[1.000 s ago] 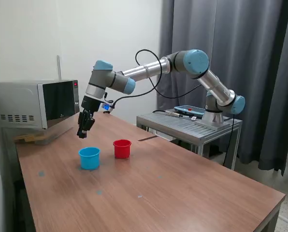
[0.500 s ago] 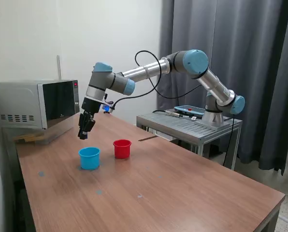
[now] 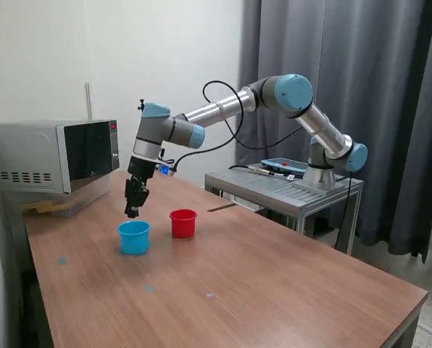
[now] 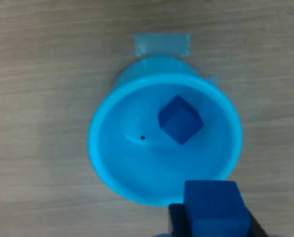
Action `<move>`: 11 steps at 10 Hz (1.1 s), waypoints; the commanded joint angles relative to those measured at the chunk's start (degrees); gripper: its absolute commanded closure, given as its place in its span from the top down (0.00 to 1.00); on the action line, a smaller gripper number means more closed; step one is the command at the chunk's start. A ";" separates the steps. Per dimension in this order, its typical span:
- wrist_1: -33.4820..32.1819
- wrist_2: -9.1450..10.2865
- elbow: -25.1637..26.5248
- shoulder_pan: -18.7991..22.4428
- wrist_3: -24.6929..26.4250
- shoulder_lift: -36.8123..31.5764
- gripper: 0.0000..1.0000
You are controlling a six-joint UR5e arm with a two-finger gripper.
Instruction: Place red objects in the red bin, and blue objects in the blue bin.
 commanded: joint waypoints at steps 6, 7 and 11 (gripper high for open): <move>0.00 -0.13 1.80 -0.06 0.00 -0.17 0.00; 0.00 -0.13 1.80 -0.06 0.00 -0.17 0.00; 0.00 -0.13 1.80 -1.20 0.00 -0.17 0.00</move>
